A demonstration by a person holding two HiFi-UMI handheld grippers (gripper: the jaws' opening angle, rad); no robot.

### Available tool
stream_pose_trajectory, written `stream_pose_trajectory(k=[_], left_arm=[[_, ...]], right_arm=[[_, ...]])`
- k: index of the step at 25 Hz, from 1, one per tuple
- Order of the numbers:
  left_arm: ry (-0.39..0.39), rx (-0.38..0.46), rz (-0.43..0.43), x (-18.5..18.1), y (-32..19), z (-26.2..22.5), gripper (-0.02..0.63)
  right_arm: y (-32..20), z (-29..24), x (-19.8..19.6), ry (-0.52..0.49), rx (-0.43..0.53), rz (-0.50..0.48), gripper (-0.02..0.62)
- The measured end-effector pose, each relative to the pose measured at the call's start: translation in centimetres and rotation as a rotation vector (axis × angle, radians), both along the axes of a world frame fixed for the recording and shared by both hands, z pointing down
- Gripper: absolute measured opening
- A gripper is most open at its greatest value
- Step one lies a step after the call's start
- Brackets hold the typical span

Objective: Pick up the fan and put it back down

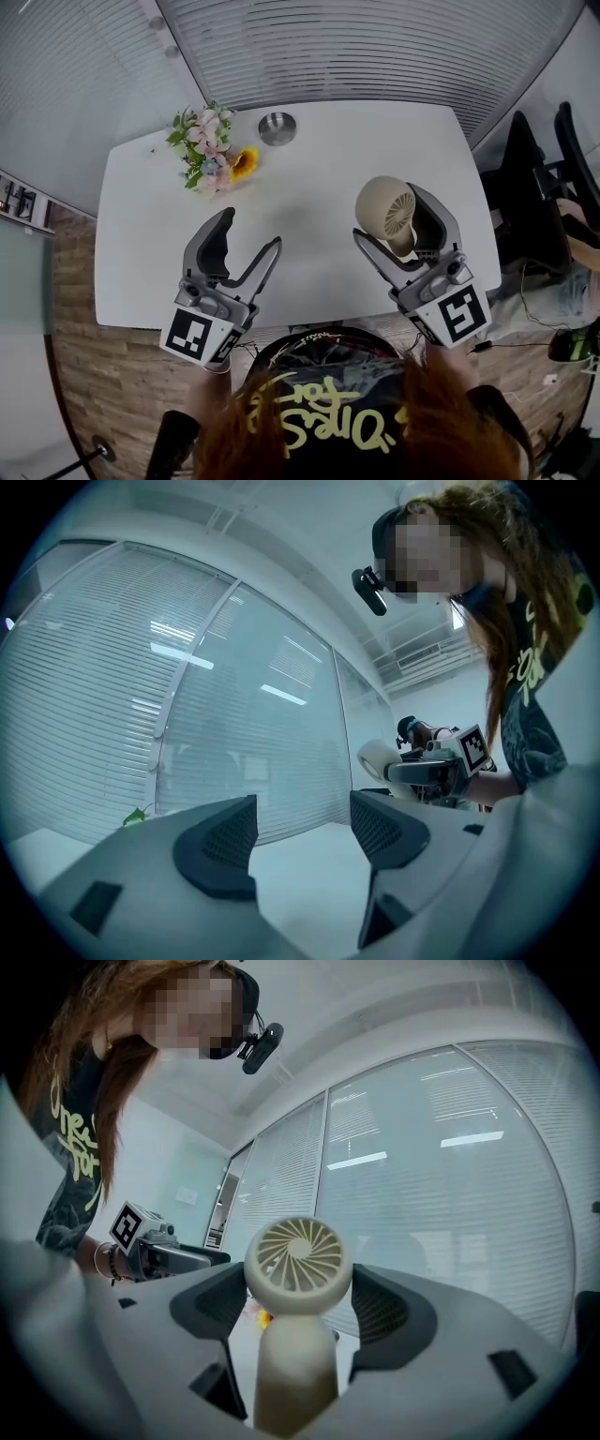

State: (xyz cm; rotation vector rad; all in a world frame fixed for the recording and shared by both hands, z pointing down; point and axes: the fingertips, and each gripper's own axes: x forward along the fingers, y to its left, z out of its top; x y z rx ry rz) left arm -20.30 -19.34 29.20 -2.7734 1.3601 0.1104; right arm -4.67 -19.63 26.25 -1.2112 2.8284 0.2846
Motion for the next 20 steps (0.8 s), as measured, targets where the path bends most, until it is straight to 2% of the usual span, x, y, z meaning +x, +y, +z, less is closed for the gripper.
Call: stream_pose_trajectory(k=[4,8,11,20], left_arm=[[0.004,-0.006,-0.031,-0.6,0.4,0.1,0.307],[0.006,-0.020,-0.051,-1.4,0.5,0.9,0.307],[0.018,-0.055,-0.078,-2.2,1.0,1.6,0.307],[0.031,-0.099,-0.194,-4.9,2.5,3.3,0.307]], right_arm=[[-0.7,1.2,-1.9,0.050,-0.051,-0.045,0.354],[-2.0,2.3,-4.8,0.074,-0.033,-0.127,0.354],[-3.0,5.1,-6.6,0.156,-0.119,-0.150,0.354],[-5.0,13.2,-10.9,0.280,-0.247,-0.255,0.354]])
